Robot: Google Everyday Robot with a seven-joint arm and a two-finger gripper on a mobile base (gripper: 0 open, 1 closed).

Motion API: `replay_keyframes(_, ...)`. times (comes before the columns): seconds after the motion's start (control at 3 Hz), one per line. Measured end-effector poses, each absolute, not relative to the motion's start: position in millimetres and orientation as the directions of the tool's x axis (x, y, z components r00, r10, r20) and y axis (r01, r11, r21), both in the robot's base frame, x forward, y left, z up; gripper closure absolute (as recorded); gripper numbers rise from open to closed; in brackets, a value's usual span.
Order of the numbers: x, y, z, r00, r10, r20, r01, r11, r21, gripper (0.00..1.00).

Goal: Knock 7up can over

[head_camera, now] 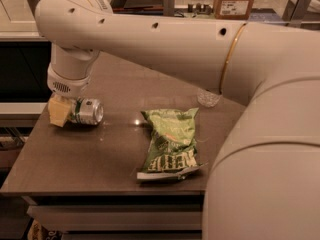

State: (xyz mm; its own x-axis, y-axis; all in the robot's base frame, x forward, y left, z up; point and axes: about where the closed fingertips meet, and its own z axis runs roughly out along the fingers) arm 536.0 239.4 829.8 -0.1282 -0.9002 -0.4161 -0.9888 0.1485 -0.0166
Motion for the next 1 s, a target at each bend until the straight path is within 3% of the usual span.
replay_keyframes(1.0, 535.2, 239.8, 830.0, -0.127, -0.901, -0.415, -0.989, 0.147, -0.017, 0.01)
